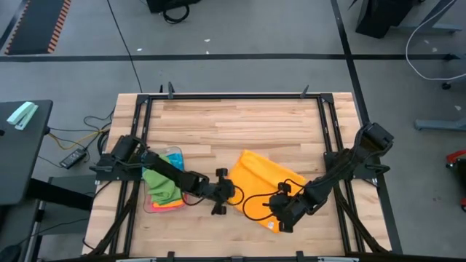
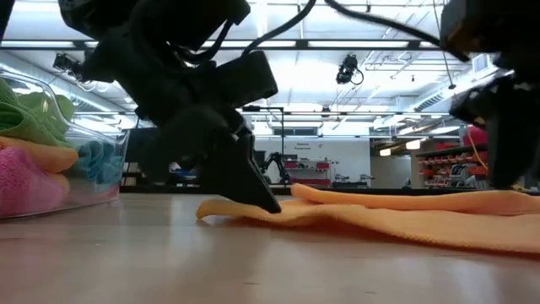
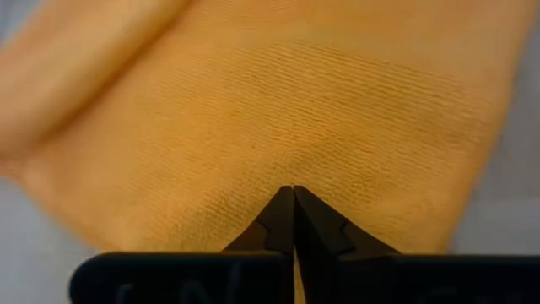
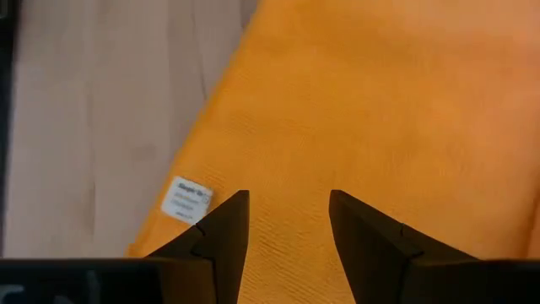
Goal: Fold microfiber towels
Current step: Fold the yellow microfiber cloth
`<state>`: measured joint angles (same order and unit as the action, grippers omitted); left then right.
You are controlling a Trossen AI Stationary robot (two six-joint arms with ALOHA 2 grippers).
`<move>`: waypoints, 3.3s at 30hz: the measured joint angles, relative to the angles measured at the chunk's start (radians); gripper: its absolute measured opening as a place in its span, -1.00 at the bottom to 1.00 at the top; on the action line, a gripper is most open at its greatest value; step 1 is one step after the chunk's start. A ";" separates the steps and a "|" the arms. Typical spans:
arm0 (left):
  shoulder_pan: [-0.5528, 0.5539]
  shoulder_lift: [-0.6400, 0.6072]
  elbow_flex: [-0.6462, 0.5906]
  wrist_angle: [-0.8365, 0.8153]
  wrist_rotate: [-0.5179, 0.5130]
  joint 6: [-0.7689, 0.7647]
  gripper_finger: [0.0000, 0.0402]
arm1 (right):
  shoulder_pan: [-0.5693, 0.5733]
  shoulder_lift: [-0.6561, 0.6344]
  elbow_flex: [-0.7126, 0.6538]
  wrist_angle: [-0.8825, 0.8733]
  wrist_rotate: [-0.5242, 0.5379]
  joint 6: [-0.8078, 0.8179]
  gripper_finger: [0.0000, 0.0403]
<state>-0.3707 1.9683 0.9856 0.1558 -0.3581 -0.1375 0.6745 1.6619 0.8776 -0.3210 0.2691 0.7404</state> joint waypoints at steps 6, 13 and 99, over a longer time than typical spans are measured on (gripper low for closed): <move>-0.032 -0.001 0.000 0.044 0.181 -0.094 -0.94 | 0.022 0.030 0.000 -0.057 -0.019 0.022 -0.13; -0.124 0.001 -0.002 0.076 0.210 -0.063 -0.89 | 0.022 0.025 0.000 -0.248 -0.038 0.013 -0.13; 0.364 -0.189 0.045 -0.149 -0.146 0.721 -0.93 | -0.287 -0.309 -0.018 -0.685 0.250 -0.540 -0.79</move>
<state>-0.0064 1.7791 1.0309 0.0063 -0.5041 0.5836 0.3872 1.3529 0.8600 -1.0061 0.5186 0.2008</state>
